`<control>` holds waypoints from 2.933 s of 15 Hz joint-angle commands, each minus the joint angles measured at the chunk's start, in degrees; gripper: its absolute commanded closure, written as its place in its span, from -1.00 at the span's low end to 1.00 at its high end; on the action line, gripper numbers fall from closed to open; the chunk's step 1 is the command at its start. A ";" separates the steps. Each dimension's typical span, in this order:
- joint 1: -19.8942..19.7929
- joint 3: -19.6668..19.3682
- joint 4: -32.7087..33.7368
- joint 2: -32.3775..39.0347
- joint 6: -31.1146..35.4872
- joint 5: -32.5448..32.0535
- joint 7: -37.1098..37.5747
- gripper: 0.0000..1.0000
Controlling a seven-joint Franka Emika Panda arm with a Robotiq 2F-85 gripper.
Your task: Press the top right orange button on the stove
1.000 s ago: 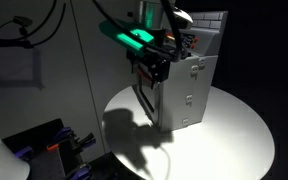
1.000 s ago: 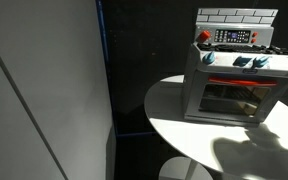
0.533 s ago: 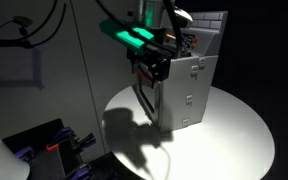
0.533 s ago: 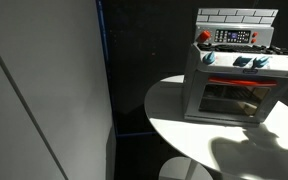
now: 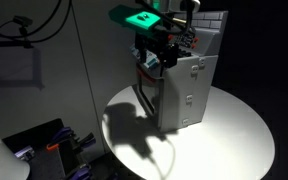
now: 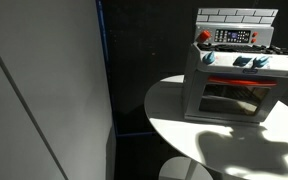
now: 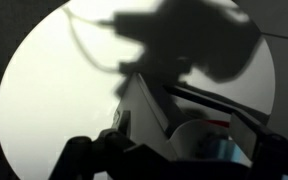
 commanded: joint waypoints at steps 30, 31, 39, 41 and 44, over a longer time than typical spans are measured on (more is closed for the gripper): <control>-0.47 9.82 19.46 15.29 20.84 -19.29 43.96 -1.00; -0.44 9.84 19.44 15.32 21.08 -20.02 44.67 -1.00; -0.75 10.00 18.25 14.65 20.62 -18.55 42.46 -1.00; -0.77 9.93 18.38 14.81 20.52 -18.78 42.69 -1.00; -0.72 9.80 19.07 15.52 20.58 -19.48 44.03 -1.00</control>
